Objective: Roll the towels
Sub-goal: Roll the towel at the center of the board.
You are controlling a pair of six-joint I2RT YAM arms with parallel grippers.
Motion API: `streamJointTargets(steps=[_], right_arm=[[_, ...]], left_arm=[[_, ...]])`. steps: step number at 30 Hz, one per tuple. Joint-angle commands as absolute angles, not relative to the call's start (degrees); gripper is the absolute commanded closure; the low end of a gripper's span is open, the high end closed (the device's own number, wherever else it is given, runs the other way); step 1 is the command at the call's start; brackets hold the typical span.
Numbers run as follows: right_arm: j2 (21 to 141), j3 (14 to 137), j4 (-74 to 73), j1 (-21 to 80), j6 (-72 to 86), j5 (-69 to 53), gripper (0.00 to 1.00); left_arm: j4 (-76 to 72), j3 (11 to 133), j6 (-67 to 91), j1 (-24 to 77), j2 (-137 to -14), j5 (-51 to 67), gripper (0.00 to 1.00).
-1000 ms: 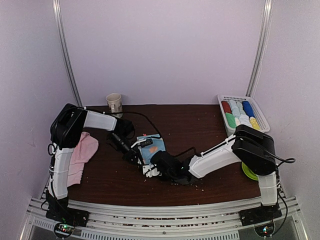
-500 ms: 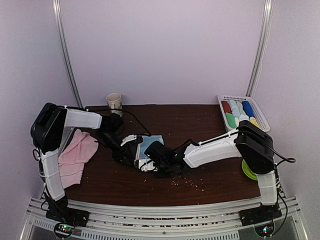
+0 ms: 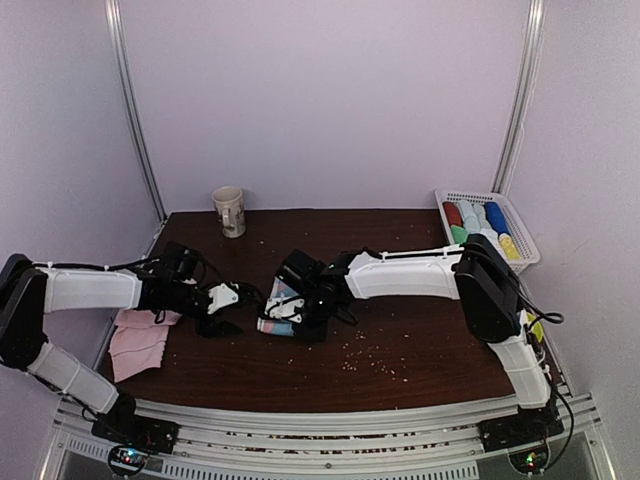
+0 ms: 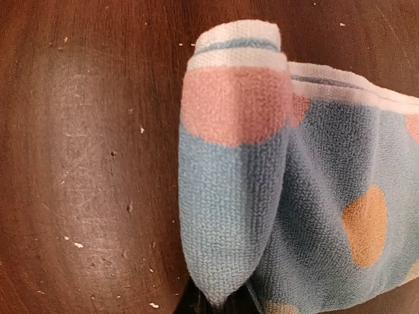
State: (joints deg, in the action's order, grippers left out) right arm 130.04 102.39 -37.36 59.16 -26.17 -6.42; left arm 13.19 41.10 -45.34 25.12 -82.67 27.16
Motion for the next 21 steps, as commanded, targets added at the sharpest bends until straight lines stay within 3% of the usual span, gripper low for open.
streamJointTargets(steps=[1,8,21], right_arm=[[135.47,109.03,-51.56,57.76,-22.98,-19.55,1.0],[140.36,117.62,-58.66,55.1,-20.94,-28.17,1.0],[144.44,121.2,-62.93,53.55,-20.54,-35.37,1.0]], left_arm=[[-1.2,33.1,-53.53,25.59,-75.09,26.75,0.41],[-8.52,24.66,-60.56,27.42,-67.92,25.72,0.47],[-16.62,23.6,-62.26,41.36,-74.69,10.08,0.5]])
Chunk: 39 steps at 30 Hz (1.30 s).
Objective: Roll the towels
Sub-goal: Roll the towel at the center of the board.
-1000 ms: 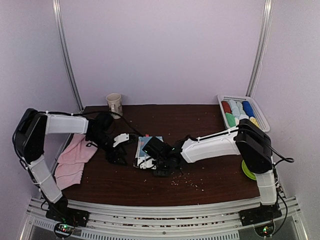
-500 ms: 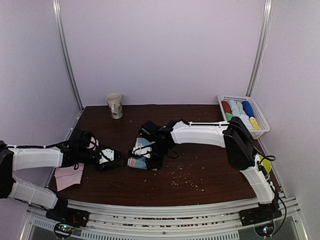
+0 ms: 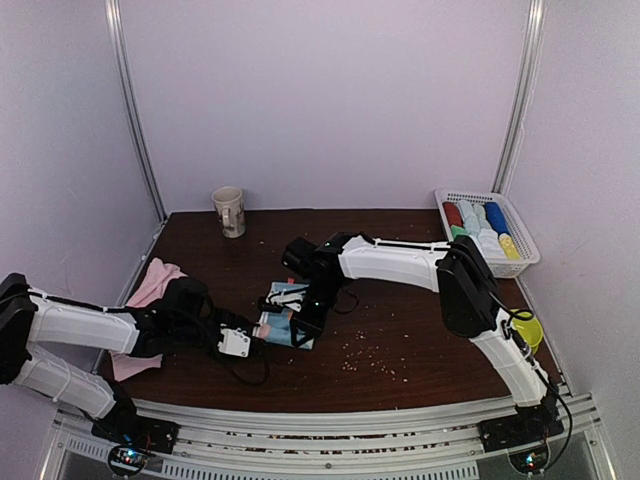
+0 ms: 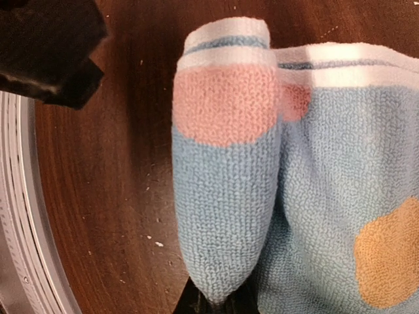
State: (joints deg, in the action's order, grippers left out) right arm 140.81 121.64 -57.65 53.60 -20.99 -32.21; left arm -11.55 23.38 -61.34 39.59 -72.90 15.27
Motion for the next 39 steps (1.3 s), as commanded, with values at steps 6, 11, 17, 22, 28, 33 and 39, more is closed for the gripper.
streamJointTargets(steps=[6,11,17,22,28,33,39], right_arm=[[144.57,121.2,-63.67,53.2,-21.0,-36.13,0.99],[144.58,121.11,-63.72,52.9,-21.07,-36.56,0.99],[144.59,120.78,-63.8,52.72,-21.24,-36.82,0.99],[144.49,120.44,-63.87,52.59,-21.44,-36.52,0.99],[144.37,120.39,-64.08,52.29,-21.61,-36.37,0.97],[140.59,117.65,-62.35,52.06,-21.86,-33.71,0.76],[131.29,109.3,-54.44,51.03,-20.08,-29.18,0.55]], left_arm=[[-18.56,23.53,-63.24,43.84,-78.39,6.09,0.5],[-18.29,25.25,-63.25,45.19,-81.87,4.47,0.51],[-20.57,25.73,-62.89,46.96,-84.62,1.42,0.54],[-22.77,25.55,-61.54,47.37,-86.1,-0.45,0.62],[-21.28,26.6,-60.18,47.82,-87.97,-2.3,1.0],[-9.93,30.9,-56.74,47.81,-87.6,0.84,1.0],[3.02,36.39,-52.65,47.77,-86.64,5.77,1.0]])
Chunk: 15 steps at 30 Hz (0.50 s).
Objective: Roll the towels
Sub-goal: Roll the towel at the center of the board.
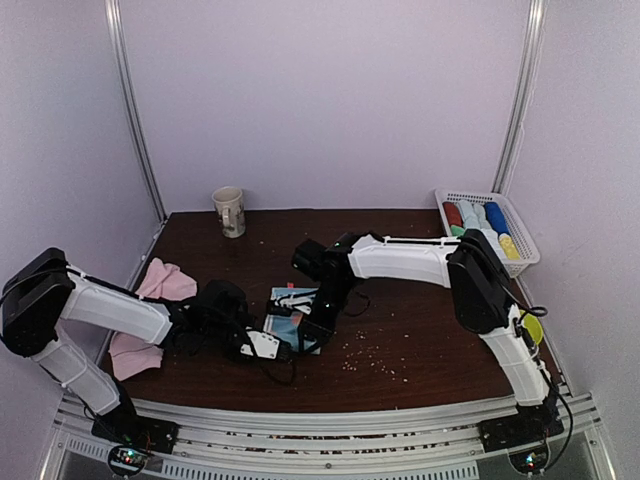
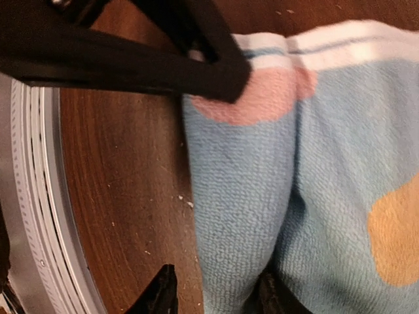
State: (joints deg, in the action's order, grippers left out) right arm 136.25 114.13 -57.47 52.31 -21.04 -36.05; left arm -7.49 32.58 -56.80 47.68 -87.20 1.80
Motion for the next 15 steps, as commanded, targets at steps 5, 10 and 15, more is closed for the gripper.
streamJointTargets(steps=[5,10,15], right_arm=[[123.21,100.65,-47.42,49.87,-18.24,-24.91,0.46],[115.67,90.14,-41.03,49.8,-18.79,-20.9,0.45],[106.82,78.81,-31.84,49.99,-20.66,-16.27,0.44]], left_arm=[[10.69,41.03,-49.04,47.58,-89.59,9.22,1.0],[15.21,43.66,-46.45,46.55,-92.09,12.76,1.0],[20.92,48.12,-44.67,42.99,-95.36,19.52,1.0]])
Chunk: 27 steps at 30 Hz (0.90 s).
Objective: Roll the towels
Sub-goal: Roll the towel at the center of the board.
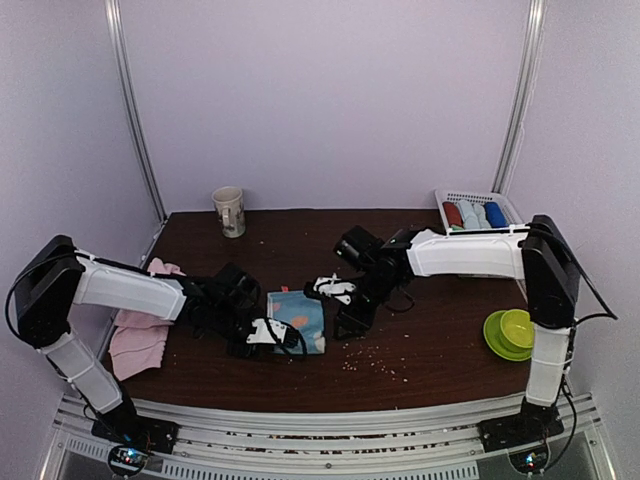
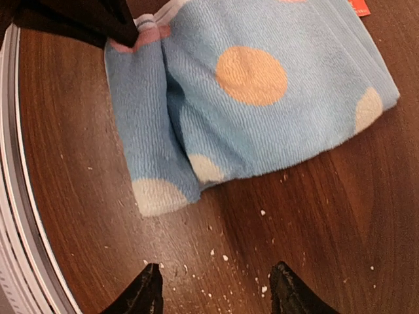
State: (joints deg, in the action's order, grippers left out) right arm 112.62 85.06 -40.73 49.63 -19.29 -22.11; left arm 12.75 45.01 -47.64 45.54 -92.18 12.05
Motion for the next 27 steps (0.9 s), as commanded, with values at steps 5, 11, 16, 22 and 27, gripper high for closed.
streamJointTargets(steps=[5,11,16,22,27], right_arm=[[100.4,68.95,-23.1,52.98,-26.69,-8.08,0.44],[96.12,58.03,-9.77,58.21,-34.11,0.6,0.44],[95.58,50.76,3.85,63.07,-40.39,9.34,0.44],[100.73,51.29,13.59,66.91,-45.58,18.7,0.44],[106.54,54.64,17.15,68.13,-48.03,22.7,0.46]], left_arm=[[29.53,55.57,-43.39,38.12,-101.4,28.02,1.0],[38.4,63.95,-42.64,32.4,-108.09,37.18,1.0],[42.03,67.94,-39.69,31.22,-112.49,37.48,1.0],[45.7,72.26,-36.99,29.19,-117.84,38.35,1.0],[47.48,74.11,-36.48,27.17,-120.37,39.09,1.0]])
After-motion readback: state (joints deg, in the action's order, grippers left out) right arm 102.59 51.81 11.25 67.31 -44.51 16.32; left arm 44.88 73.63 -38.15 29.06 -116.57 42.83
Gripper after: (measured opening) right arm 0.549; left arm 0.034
